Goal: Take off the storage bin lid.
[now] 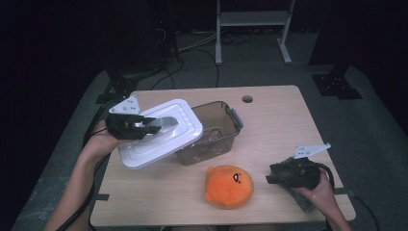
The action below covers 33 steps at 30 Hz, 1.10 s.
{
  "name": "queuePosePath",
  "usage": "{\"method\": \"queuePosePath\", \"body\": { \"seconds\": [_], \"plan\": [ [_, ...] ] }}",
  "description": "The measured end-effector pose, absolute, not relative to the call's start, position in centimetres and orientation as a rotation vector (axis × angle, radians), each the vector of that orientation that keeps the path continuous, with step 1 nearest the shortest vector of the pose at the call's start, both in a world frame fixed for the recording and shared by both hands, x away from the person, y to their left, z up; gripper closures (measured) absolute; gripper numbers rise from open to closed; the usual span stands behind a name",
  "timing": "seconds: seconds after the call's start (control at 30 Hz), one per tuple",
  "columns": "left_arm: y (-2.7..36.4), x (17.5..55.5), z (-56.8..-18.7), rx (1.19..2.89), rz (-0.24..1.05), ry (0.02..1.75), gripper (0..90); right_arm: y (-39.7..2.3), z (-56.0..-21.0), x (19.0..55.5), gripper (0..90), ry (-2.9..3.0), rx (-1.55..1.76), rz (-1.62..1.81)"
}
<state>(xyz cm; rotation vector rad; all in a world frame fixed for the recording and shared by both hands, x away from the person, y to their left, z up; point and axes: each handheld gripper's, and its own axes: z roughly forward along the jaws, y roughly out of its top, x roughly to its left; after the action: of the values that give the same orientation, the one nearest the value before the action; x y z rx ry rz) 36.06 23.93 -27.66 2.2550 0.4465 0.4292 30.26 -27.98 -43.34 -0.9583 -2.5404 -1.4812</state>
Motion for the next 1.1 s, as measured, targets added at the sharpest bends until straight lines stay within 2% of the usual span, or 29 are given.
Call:
{"method": "queuePosePath", "body": {
  "seconds": [0.6,1.1],
  "plan": [
    [27.5,32.9,-27.2,2.24,0.492,0.469,66.7,-28.0,-43.3,30.2,40.3,-2.546,-0.96,-1.477],
    [30.8,29.8,-28.1,2.226,0.517,0.513,66.7,-27.8,-43.4,30.3,40.3,-2.55,-0.961,-1.468]
  ]
}}
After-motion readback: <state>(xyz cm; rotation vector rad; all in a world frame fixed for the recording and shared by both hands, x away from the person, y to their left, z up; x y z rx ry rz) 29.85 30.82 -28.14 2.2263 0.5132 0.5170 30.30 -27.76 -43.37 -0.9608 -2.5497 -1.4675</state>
